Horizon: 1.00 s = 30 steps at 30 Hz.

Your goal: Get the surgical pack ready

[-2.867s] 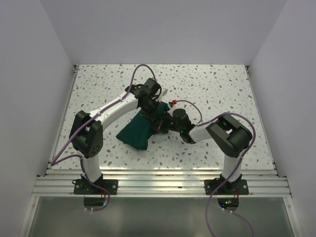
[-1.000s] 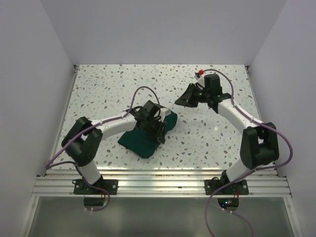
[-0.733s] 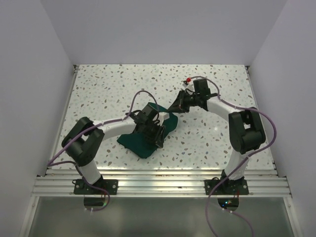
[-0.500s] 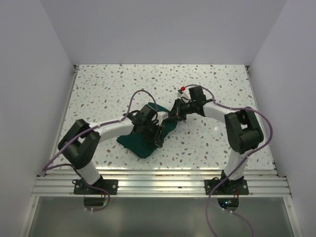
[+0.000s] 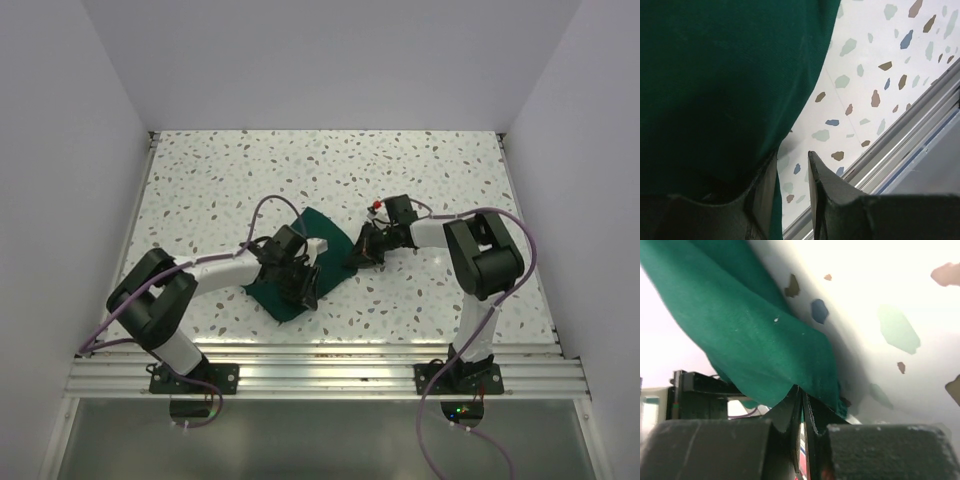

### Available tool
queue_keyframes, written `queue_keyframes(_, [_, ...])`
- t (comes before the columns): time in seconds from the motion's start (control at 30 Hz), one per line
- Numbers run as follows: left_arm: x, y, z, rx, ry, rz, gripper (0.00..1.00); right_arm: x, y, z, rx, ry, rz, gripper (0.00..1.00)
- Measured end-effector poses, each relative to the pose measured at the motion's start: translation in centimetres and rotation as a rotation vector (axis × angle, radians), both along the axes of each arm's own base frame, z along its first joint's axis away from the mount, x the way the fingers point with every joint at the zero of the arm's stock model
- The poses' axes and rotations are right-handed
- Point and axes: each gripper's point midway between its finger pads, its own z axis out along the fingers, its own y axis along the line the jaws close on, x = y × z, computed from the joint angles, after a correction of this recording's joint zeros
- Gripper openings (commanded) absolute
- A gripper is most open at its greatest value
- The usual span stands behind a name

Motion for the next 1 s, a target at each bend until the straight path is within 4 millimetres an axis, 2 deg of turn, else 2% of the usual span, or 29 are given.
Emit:
queue_keyframes(0.2, [0.3,1.5,0.4,0.008,-0.017,0.045,0.36,-0.2,-0.4,-0.1,-0.032,-0.005,0.019,0.06])
queue_keyframes(0.33, [0.4,2.2,2.2,0.009,-0.049,0.070,0.40,-0.3,-0.8,1.1,-0.063,-0.031,0.025,0.07])
queue_keyframes(0.4, [0.4,2.4,3.5,-0.003,-0.073,0.086,0.41,0.0,-0.9,2.5,-0.071,-0.058,0.030,0.07])
queue_keyframes(0.53, [1.2,2.3,6.8,-0.045,-0.140,0.121,0.41,1.5,0.0,7.0,-0.058,-0.179,0.053,0.08])
queue_keyframes(0.6, [1.5,2.2,7.7,-0.059,-0.159,0.134,0.41,2.5,0.9,9.2,-0.036,-0.248,0.068,0.08])
queue_keyframes(0.63, [1.5,2.3,7.8,-0.062,-0.160,0.140,0.40,2.5,1.3,9.6,-0.030,-0.260,0.075,0.08])
queue_keyframes(0.7, [1.2,2.5,7.4,-0.057,-0.142,0.153,0.39,2.6,2.0,10.3,-0.020,-0.278,0.092,0.08])
queue_keyframes(0.77, [0.4,3.1,6.1,-0.035,-0.103,0.168,0.38,2.3,2.9,10.0,-0.018,-0.273,0.114,0.08])
queue_keyframes(0.9, [-2.1,4.9,2.8,0.030,0.000,0.209,0.33,1.8,3.9,7.6,-0.026,-0.215,0.143,0.08])
queue_keyframes(1.0, [-3.6,6.2,1.1,0.066,0.067,0.253,0.33,1.4,4.0,5.5,-0.044,-0.166,0.149,0.07])
